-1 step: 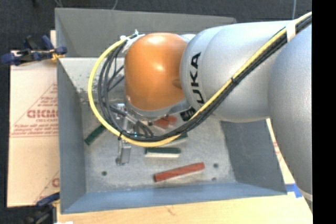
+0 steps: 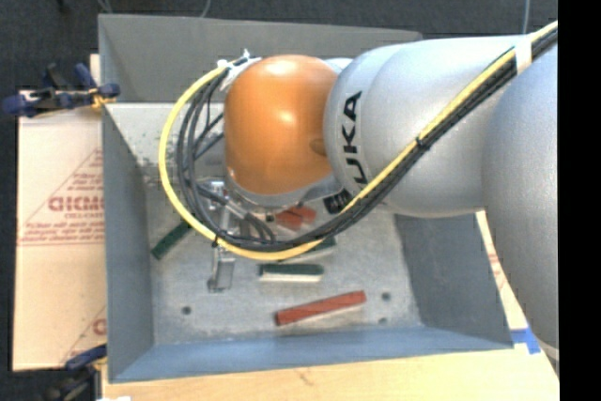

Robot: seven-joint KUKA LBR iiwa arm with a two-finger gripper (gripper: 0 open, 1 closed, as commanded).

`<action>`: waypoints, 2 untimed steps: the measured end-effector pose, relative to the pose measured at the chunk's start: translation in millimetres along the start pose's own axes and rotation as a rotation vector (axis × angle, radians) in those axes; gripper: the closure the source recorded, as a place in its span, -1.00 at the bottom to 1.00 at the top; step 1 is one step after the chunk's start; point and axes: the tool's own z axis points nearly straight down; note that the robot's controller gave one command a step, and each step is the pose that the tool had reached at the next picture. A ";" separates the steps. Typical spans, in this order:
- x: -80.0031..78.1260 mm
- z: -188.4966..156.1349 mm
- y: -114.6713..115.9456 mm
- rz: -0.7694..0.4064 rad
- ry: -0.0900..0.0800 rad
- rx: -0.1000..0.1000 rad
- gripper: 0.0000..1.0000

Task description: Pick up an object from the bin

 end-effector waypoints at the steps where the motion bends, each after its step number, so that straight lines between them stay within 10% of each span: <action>1: -23.9 50.3 11.9 -0.132 -0.004 0.000 -1.00; 2: -67.3 48.1 38.1 -0.165 -0.007 -0.001 -1.00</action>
Offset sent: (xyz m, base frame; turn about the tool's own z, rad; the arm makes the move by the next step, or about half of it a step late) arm 0.0638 0.0383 -0.0506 -0.1674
